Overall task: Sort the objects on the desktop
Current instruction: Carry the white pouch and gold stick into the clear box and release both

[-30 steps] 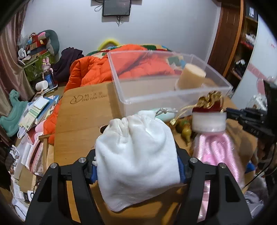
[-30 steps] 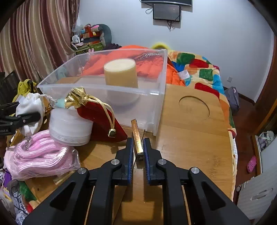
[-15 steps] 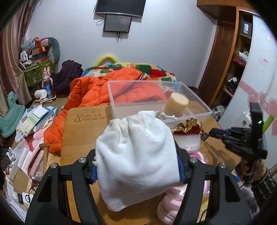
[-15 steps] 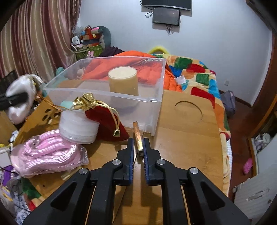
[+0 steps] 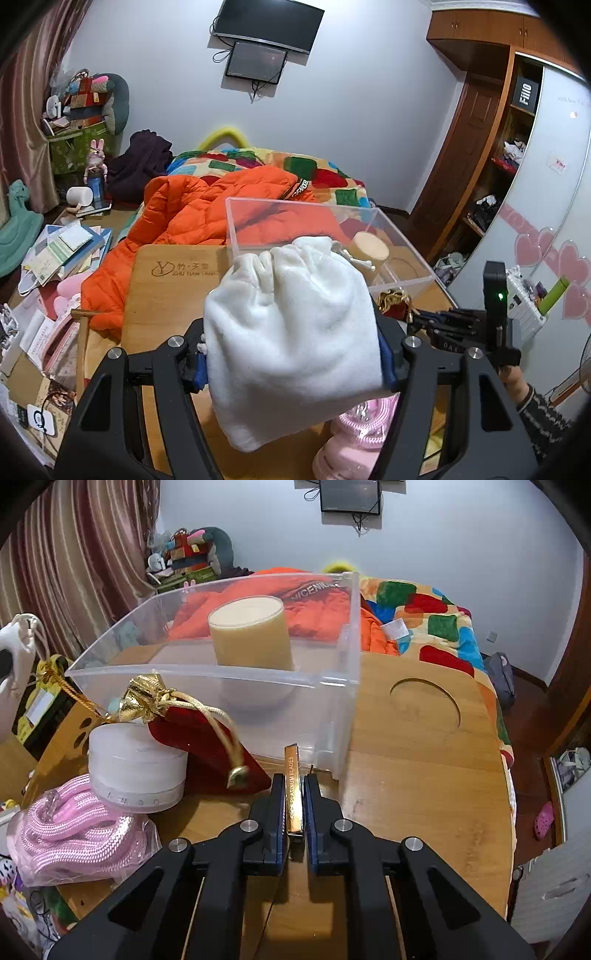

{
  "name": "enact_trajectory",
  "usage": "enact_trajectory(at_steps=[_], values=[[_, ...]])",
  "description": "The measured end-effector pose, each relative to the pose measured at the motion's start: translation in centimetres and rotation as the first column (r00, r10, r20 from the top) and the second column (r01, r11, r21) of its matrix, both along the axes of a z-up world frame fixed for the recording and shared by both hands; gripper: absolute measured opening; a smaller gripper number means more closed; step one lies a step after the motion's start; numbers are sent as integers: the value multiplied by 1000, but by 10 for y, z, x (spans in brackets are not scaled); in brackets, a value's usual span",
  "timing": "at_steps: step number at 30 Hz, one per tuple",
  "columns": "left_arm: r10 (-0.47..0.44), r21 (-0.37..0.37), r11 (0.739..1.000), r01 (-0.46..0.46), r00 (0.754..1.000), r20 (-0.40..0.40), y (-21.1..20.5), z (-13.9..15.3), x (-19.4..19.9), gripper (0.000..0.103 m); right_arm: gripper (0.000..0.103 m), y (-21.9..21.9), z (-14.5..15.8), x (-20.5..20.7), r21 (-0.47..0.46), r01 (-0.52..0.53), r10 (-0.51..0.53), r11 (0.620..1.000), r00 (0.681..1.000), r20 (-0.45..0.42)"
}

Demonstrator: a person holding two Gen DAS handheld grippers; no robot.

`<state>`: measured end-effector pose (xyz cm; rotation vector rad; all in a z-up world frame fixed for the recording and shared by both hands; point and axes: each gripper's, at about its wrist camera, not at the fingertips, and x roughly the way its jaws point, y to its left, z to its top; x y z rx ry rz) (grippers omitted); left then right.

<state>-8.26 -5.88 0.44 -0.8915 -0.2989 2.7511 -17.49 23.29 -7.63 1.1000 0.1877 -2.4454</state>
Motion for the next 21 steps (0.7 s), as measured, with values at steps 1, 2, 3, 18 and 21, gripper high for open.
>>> enact_trajectory(at_steps=[1, 2, 3, 18, 21], values=[[1, -2, 1000, -1, 1000, -2, 1, 0, -1, 67, 7, 3, 2, 3, -5, 2, -2, 1000, 1000, -10], [4, -5, 1000, -4, 1000, -6, 1, 1, -2, 67, 7, 5, 3, 4, -8, 4, -4, 1000, 1000, -18], [5, -7, 1000, -5, 1000, -7, 3, 2, -5, 67, 7, 7, 6, 7, -12, 8, -8, 1000, 1000, -27], [-16, -10, 1000, 17, 1000, 16, 13, 3, -45, 67, 7, 26, 51, 26, -123, 23, -36, 992, 994, -101], [-25, 20, 1000, 24, 999, 43, 11, -1, -57, 67, 7, 22, 59, 26, -144, 11, -28, 989, 993, -116]])
